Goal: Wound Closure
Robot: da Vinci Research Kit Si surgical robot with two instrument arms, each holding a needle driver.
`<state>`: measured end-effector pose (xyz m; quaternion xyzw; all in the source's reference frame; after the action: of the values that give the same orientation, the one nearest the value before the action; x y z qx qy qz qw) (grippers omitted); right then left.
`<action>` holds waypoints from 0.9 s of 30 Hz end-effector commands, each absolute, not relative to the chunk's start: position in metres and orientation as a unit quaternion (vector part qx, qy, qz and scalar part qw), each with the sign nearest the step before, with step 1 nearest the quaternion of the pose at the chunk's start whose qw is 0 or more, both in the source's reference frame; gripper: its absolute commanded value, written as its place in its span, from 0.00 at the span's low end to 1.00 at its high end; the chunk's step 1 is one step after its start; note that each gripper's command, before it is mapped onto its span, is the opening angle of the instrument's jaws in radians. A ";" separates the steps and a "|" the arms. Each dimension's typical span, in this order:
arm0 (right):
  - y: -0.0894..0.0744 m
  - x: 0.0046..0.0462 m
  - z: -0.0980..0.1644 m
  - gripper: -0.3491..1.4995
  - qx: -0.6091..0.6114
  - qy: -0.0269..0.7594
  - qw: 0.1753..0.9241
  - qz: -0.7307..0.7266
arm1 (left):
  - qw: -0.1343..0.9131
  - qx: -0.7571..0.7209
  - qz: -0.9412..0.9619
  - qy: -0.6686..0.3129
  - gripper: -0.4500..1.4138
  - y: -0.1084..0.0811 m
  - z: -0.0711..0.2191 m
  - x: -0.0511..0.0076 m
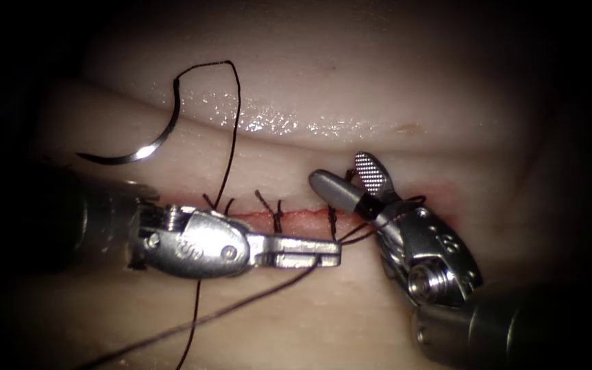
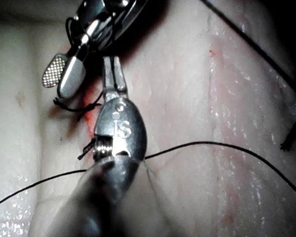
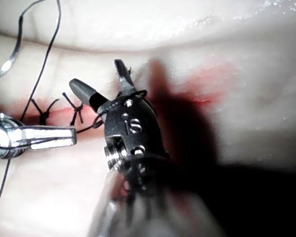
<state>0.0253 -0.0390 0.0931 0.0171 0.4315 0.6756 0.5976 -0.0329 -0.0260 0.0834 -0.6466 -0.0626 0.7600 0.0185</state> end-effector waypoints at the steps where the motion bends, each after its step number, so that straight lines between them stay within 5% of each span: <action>1: -0.040 0.0257 0.094 0.69 0.017 0.426 0.597 0.680 | 0.019 -0.647 0.760 -0.064 0.00 -0.026 0.084 -0.0336; 4: -0.040 0.0250 0.095 0.69 0.009 0.413 0.593 0.691 | 0.016 -0.645 0.762 -0.062 0.00 -0.026 0.084 -0.0338; 8: -0.040 0.0247 0.096 0.57 0.007 0.407 0.580 0.706 | 0.016 -0.642 0.764 -0.063 0.00 -0.026 0.084 -0.0341; 14: -0.039 0.0257 0.097 0.66 0.021 0.401 0.578 0.710 | 0.015 -0.643 0.763 -0.063 0.00 -0.026 0.084 -0.0343; 27: -0.039 0.0277 0.099 0.68 0.032 0.385 0.593 0.706 | 0.012 -0.641 0.764 -0.065 0.00 -0.027 0.084 -0.0340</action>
<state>0.0270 -0.0389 0.0986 0.0311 0.3835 0.7077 0.5925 -0.0335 -0.0262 0.0837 -0.6406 -0.0644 0.7650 0.0122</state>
